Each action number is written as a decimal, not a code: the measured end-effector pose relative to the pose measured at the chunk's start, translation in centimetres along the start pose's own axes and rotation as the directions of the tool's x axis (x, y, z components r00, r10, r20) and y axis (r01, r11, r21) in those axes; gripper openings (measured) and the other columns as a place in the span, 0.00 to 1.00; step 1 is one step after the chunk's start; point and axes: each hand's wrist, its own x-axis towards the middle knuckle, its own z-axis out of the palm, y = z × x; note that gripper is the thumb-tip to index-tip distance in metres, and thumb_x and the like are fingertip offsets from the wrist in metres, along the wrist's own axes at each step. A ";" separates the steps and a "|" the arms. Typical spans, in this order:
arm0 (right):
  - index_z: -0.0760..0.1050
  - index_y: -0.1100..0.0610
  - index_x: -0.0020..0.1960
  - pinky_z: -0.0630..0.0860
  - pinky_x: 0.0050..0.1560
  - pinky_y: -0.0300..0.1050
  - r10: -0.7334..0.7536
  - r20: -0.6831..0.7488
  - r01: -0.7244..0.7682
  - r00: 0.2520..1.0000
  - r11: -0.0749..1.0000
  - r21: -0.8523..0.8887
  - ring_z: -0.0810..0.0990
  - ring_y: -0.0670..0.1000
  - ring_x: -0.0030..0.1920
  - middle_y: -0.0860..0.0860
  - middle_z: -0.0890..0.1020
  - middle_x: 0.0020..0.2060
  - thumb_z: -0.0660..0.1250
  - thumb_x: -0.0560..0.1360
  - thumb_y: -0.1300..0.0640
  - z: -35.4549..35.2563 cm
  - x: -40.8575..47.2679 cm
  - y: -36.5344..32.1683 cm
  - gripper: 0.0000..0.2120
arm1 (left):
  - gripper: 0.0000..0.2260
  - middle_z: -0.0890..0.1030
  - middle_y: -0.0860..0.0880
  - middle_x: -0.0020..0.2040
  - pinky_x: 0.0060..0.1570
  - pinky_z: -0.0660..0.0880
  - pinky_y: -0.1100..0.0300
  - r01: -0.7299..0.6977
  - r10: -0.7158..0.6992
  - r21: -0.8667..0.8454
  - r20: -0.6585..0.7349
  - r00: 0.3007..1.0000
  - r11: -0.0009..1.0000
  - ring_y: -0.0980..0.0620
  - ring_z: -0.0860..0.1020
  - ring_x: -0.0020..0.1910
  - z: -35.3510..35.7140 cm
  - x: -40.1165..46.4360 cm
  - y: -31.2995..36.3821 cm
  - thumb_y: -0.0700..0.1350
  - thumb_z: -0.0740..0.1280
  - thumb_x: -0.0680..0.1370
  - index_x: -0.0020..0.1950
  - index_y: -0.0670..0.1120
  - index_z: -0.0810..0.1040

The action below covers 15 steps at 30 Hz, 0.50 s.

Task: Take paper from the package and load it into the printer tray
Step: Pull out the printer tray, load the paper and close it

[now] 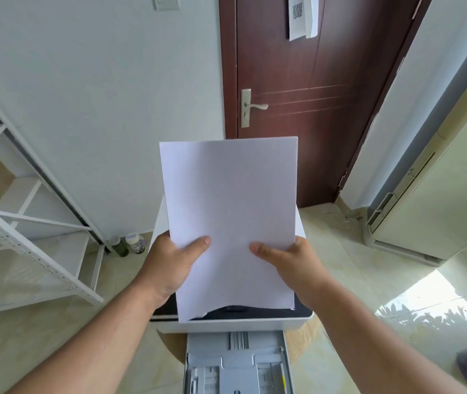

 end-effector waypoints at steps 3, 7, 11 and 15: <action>0.87 0.57 0.51 0.85 0.55 0.60 0.069 0.017 -0.070 0.997 0.997 0.044 0.90 0.58 0.47 0.53 0.91 0.46 0.81 0.72 0.56 0.0 -1.8 0.3 0.10 | 0.07 0.89 0.50 0.56 0.65 0.78 0.40 0.058 -0.057 -0.027 0.015 0.998 0.998 0.46 0.87 0.58 0.2 -1.9 -0.7 0.43 0.75 0.78 0.56 0.50 0.87; 0.87 0.56 0.50 0.85 0.53 0.53 0.156 0.034 -0.156 0.987 0.988 0.012 0.90 0.55 0.46 0.52 0.91 0.46 0.81 0.72 0.56 0.1 -4.8 1.8 0.08 | 0.11 0.89 0.49 0.55 0.64 0.79 0.36 0.133 -0.132 -0.018 0.008 0.991 0.991 0.44 0.87 0.57 -0.4 -4.9 -2.9 0.48 0.76 0.74 0.55 0.50 0.88; 0.86 0.57 0.57 0.82 0.62 0.59 0.231 0.084 -0.229 0.969 0.973 -0.027 0.88 0.61 0.56 0.54 0.90 0.52 0.80 0.73 0.51 0.4 -9.0 5.1 0.16 | 0.07 0.90 0.49 0.54 0.60 0.81 0.41 0.257 -0.257 -0.077 0.009 0.966 0.963 0.44 0.87 0.56 -1.8 -7.6 -5.3 0.42 0.74 0.80 0.58 0.46 0.87; 0.84 0.59 0.61 0.82 0.55 0.55 0.315 0.067 -0.319 0.947 0.946 0.058 0.86 0.64 0.58 0.58 0.89 0.55 0.78 0.75 0.54 1.7 -14.4 8.8 0.17 | 0.12 0.89 0.47 0.56 0.63 0.79 0.40 0.371 -0.368 -0.082 0.047 0.929 0.925 0.43 0.85 0.58 -3.1 -10.4 -8.4 0.45 0.76 0.78 0.60 0.45 0.85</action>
